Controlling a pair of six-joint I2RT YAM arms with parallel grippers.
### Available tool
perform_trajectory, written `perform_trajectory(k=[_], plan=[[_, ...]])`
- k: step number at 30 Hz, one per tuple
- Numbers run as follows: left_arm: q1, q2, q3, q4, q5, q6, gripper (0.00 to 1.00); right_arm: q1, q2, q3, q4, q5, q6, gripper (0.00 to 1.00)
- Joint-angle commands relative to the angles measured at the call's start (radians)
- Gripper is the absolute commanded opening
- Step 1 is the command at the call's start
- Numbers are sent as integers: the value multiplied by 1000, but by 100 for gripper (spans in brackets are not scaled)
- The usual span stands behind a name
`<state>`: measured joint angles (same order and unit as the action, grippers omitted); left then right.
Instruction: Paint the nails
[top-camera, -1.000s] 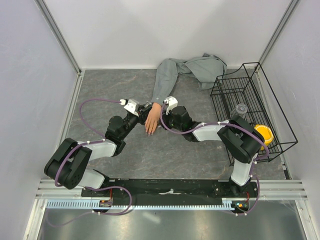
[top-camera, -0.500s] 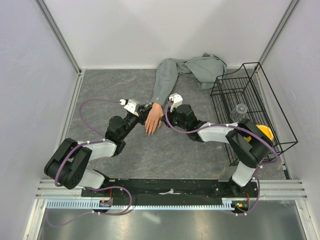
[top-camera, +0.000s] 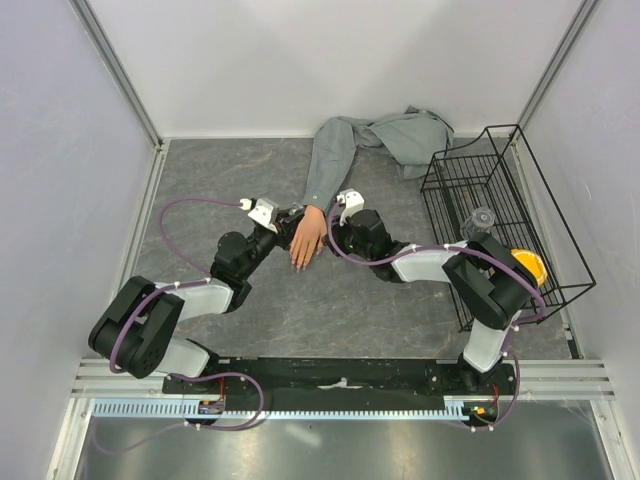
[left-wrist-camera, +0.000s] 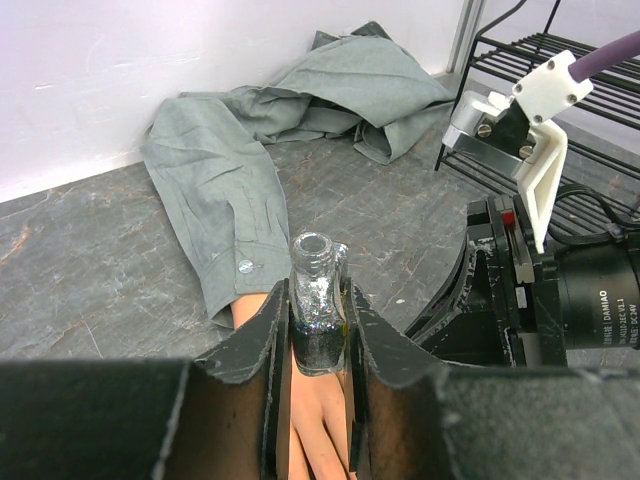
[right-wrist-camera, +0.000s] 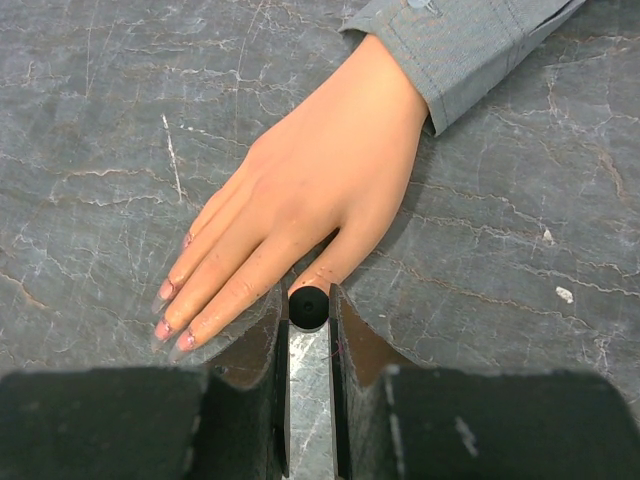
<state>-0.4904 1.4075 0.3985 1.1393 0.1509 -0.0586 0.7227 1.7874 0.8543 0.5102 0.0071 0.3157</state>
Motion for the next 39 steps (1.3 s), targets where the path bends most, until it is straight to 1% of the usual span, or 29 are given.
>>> perform_trajectory(k=[1,12,24,35,39], plan=[[-2,4,13,51,-4,37,2,1,20,42,51,-4,13,0],[-4,8,16,51,-1,37,2,1,44,58,62,-55,16,0],[-4,11,17,50,-1,37,2,21,53,54,63,-64,26,0],[-2,8,17,48,1,37,2,35,23,26,56,-62,34,0],[-2,8,17,48,-1,37,2,35,-57,5,24,-36,20,0]])
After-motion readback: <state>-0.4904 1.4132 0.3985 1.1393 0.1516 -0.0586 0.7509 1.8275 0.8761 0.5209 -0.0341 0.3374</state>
